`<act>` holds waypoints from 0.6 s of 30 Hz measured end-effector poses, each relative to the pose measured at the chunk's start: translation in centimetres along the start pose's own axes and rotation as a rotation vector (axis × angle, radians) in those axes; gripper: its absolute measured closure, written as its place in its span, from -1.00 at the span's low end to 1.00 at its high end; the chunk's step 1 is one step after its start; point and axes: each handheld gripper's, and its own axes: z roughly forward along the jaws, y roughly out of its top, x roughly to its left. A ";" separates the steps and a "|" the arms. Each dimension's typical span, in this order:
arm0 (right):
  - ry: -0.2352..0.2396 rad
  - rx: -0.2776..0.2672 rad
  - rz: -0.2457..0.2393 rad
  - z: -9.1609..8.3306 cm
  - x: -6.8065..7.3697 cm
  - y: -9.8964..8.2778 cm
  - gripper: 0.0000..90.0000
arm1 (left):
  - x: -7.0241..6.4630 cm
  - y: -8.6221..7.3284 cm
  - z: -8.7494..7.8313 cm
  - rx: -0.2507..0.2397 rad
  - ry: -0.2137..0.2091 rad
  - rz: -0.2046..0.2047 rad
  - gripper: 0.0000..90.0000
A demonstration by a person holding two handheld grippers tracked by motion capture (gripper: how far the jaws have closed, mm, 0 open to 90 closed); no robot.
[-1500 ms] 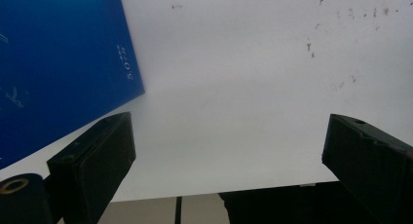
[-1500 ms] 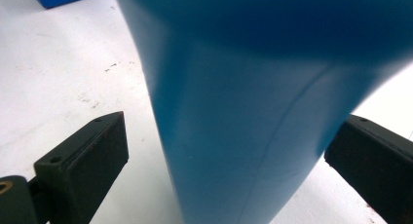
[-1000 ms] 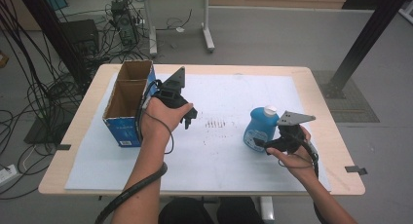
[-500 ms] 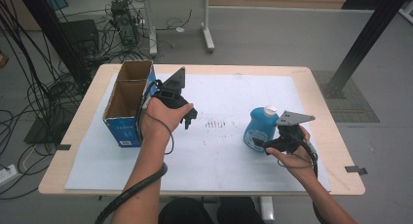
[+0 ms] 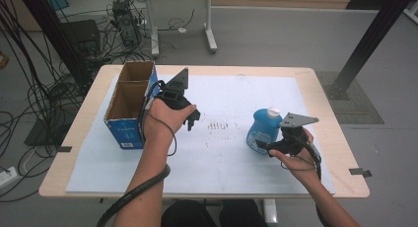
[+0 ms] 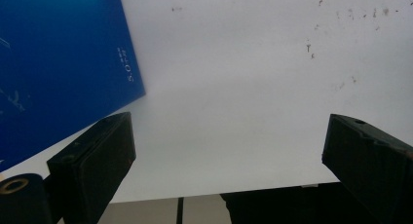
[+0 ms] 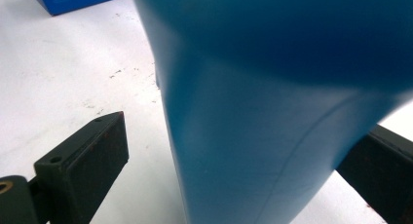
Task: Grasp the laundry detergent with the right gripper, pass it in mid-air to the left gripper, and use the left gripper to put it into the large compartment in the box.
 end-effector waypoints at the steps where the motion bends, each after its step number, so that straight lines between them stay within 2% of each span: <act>1: 0.000 0.000 0.000 0.0 0.0 0.0 -0.96 | 0.0 0.0 0.0 0.000 0.000 0.000 -0.87; 18: -0.014 -0.004 -0.005 0.0 0.1 0.0 -0.96 | -0.1 0.0 0.0 0.000 -0.002 0.005 -0.87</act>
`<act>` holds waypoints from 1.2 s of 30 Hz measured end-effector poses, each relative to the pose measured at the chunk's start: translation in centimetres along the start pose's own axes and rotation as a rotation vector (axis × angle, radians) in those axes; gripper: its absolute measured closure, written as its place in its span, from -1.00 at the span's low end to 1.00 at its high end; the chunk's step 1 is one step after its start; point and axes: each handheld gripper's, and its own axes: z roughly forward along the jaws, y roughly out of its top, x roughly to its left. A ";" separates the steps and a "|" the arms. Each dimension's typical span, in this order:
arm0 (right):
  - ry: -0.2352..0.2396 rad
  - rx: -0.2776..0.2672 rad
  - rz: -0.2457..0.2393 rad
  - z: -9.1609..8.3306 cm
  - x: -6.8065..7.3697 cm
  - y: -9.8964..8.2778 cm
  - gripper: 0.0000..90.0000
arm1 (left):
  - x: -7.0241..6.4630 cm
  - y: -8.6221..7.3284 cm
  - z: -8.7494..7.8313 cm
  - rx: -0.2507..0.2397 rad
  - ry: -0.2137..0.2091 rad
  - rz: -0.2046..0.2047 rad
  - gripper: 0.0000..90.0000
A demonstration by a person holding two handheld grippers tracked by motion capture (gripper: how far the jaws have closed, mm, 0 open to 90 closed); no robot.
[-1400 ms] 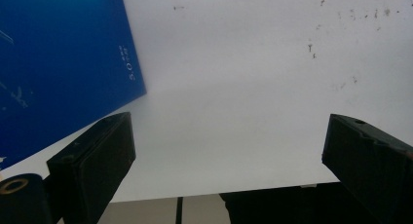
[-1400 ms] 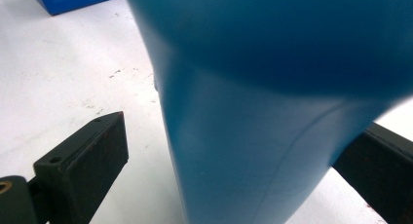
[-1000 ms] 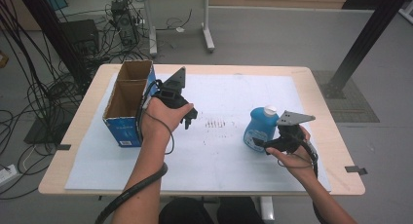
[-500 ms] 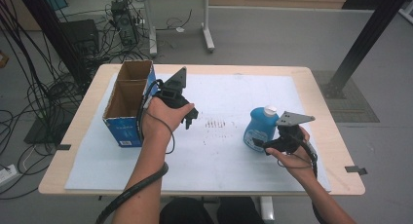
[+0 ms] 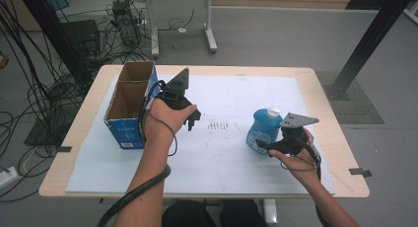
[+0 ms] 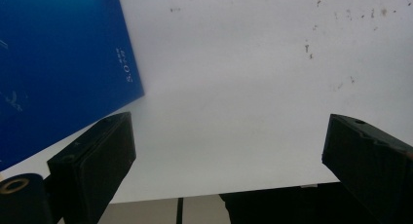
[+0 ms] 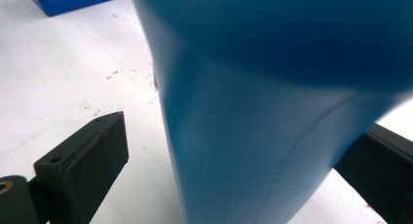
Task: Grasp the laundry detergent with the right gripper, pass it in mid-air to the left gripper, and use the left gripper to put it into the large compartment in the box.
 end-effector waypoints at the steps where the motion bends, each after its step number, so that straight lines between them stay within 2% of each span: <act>1: -0.001 -0.002 0.001 0.0 0.0 0.0 -0.96 | 0.0 0.0 0.0 -0.001 -0.001 -0.003 -0.87; 26: -0.007 -0.013 0.008 0.0 0.0 -0.1 -0.91 | -0.1 0.0 0.0 -0.004 -0.001 -0.004 -0.87; 31: -0.008 -0.013 0.008 0.1 0.1 -0.2 -0.82 | -0.1 0.0 0.0 -0.004 -0.001 -0.003 -0.87; 36: -0.020 -0.016 0.027 0.2 -0.1 -0.4 -0.63 | 0.0 0.0 0.1 -0.003 -0.002 -0.002 -0.87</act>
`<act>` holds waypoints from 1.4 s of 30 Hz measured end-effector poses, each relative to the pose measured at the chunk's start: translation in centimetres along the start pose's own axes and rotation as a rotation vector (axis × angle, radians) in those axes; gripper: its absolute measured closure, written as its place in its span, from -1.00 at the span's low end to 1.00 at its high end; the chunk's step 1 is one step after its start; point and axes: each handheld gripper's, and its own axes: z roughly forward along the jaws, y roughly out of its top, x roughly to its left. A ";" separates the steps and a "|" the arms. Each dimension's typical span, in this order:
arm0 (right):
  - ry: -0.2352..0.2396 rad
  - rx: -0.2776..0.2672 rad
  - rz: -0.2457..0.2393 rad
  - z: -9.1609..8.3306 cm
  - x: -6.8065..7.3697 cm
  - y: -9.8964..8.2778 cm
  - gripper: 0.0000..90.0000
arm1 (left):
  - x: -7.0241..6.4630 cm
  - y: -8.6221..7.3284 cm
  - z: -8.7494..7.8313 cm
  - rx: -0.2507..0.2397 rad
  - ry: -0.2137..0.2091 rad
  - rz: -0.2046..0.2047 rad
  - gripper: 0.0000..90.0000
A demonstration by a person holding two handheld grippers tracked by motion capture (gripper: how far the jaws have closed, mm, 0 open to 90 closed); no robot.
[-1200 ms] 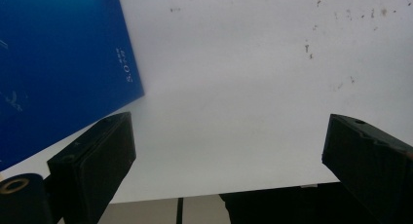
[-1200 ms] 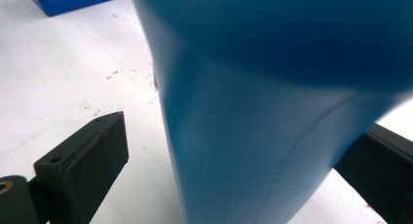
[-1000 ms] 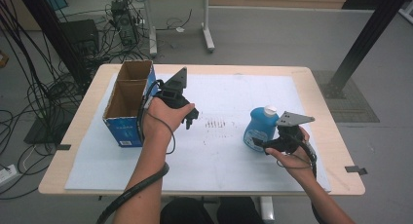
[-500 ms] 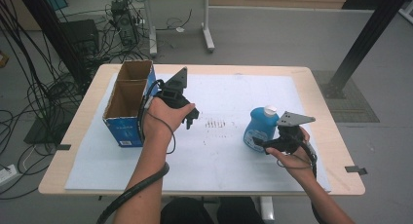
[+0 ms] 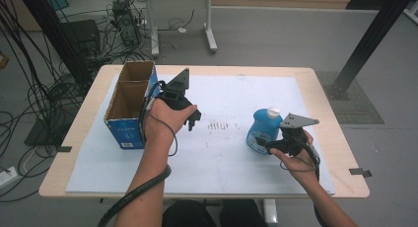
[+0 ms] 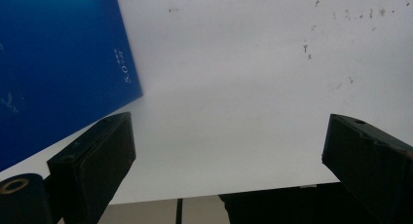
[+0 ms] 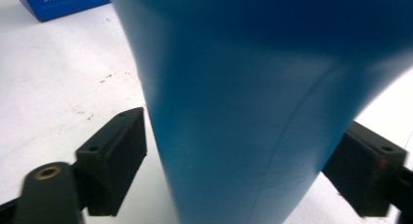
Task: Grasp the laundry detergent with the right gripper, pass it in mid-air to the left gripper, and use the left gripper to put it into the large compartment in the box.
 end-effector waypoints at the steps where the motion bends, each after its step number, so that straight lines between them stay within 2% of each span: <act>1: 0.000 0.000 0.000 0.0 0.0 0.0 -0.63 | 0.0 0.0 0.0 0.000 0.000 0.000 -0.87; 10: -0.003 -0.003 -0.011 0.3 0.2 -0.1 -0.25 | -0.1 0.0 0.2 0.004 0.001 0.004 -0.87; 14: 0.020 -0.006 -0.006 0.4 0.1 -0.2 -0.11 | -0.1 0.0 0.2 0.005 0.001 0.005 -0.87; 42: 0.033 -0.020 0.001 0.3 0.0 -0.4 -0.07 | 0.0 -0.1 -0.5 -0.010 0.005 0.003 -0.87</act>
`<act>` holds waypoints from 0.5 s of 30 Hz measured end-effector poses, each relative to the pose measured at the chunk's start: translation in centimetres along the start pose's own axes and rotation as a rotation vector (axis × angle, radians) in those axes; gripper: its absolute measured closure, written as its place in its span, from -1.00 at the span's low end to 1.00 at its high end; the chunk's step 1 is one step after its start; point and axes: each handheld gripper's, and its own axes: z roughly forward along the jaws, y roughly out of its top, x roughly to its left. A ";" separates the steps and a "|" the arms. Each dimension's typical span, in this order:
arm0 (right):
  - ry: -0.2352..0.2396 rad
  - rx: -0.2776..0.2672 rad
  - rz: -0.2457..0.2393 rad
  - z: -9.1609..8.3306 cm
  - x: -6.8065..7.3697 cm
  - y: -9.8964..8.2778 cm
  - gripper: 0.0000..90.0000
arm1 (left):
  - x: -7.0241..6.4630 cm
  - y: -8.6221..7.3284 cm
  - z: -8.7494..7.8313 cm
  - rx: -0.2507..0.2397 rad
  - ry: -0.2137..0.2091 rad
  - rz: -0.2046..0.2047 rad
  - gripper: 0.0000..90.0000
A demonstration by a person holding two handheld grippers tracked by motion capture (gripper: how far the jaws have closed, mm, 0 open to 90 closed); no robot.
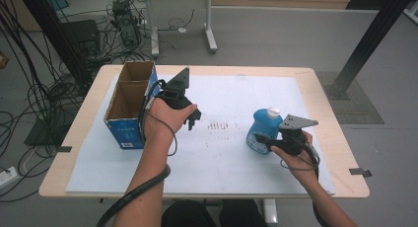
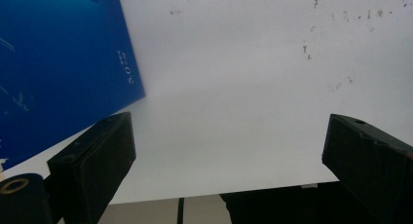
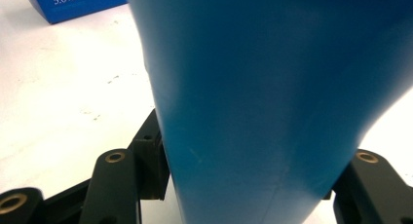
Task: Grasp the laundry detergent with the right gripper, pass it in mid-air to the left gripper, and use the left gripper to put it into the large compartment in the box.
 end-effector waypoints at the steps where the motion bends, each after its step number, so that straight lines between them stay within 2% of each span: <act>1: 0.000 0.000 0.000 0.0 0.0 0.0 -0.07 | 0.0 0.0 0.0 0.000 0.000 0.000 -0.87; 15: 0.002 0.009 -0.003 0.0 0.0 0.1 -0.07 | 0.2 -0.2 -0.3 -0.005 -0.006 0.004 -0.87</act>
